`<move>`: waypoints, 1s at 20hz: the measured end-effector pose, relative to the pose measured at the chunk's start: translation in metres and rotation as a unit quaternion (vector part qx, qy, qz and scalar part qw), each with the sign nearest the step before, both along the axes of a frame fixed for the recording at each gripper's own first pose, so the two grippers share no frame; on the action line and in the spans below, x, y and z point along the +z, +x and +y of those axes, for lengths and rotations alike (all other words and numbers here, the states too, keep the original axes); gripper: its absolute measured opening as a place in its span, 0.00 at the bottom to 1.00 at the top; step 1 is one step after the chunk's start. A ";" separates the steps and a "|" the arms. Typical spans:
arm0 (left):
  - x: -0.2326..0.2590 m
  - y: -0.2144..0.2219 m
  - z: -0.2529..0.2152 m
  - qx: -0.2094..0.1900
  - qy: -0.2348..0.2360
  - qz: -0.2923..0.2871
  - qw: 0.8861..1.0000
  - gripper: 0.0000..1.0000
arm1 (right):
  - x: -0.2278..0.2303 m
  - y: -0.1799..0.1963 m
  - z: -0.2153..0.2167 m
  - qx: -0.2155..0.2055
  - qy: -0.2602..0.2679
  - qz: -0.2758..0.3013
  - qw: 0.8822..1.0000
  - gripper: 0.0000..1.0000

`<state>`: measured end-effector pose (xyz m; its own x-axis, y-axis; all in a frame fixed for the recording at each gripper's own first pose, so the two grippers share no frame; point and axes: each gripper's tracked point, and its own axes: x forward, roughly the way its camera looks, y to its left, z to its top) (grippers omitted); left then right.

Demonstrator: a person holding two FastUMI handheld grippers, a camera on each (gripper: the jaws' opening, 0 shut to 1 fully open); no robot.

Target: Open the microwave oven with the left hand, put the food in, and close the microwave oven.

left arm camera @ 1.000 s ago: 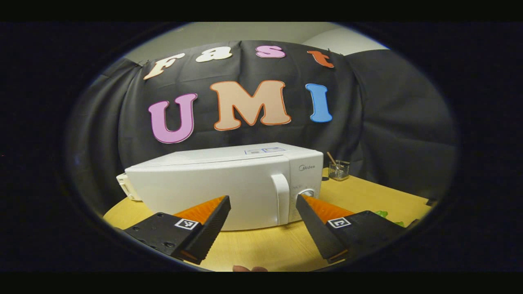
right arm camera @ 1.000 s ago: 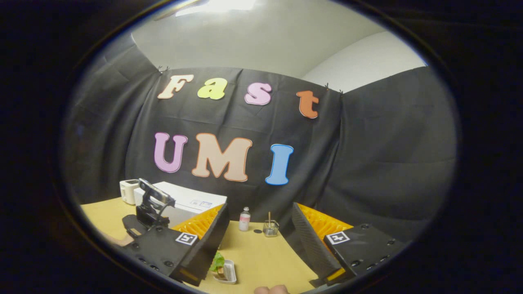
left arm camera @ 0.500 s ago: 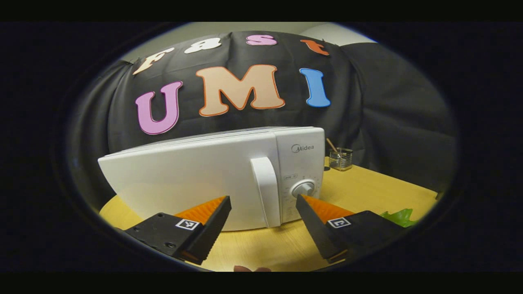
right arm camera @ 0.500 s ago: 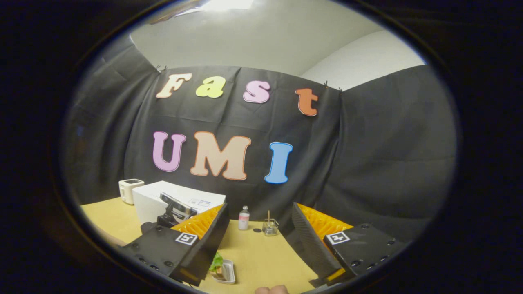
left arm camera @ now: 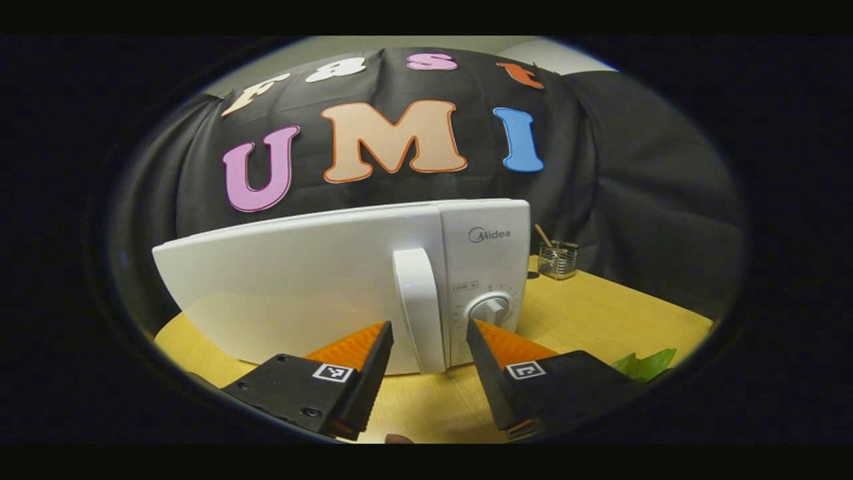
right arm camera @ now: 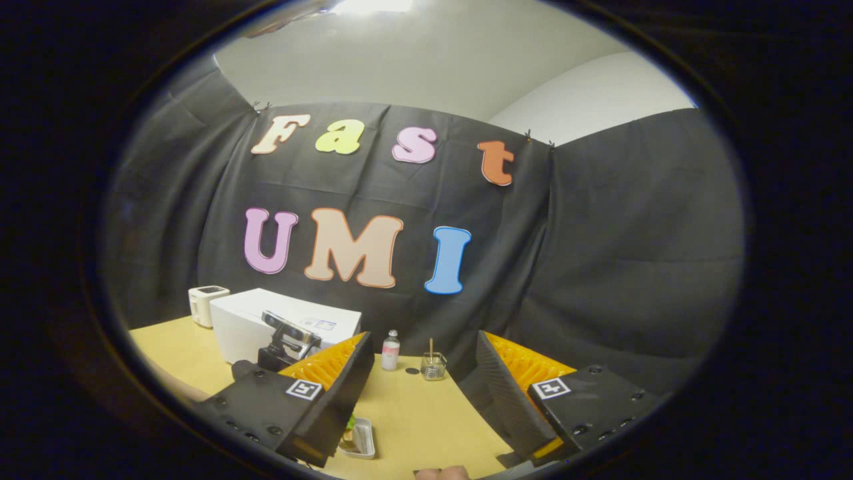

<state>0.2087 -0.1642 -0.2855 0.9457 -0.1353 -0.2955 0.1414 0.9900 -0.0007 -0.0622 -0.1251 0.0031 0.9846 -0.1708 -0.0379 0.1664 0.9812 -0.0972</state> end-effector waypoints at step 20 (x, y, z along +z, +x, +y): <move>-0.004 0.000 -0.003 -0.035 -0.030 0.038 0.998 0.02 | 0.011 -0.009 0.003 0.011 0.004 -0.014 1.000 0.96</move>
<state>0.2090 -0.1675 -0.2896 0.9080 -0.2204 -0.3562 0.2084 0.9754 -0.0724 -0.0714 -0.1224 0.0140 0.9889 -0.1479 -0.0124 0.1463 0.9856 -0.0847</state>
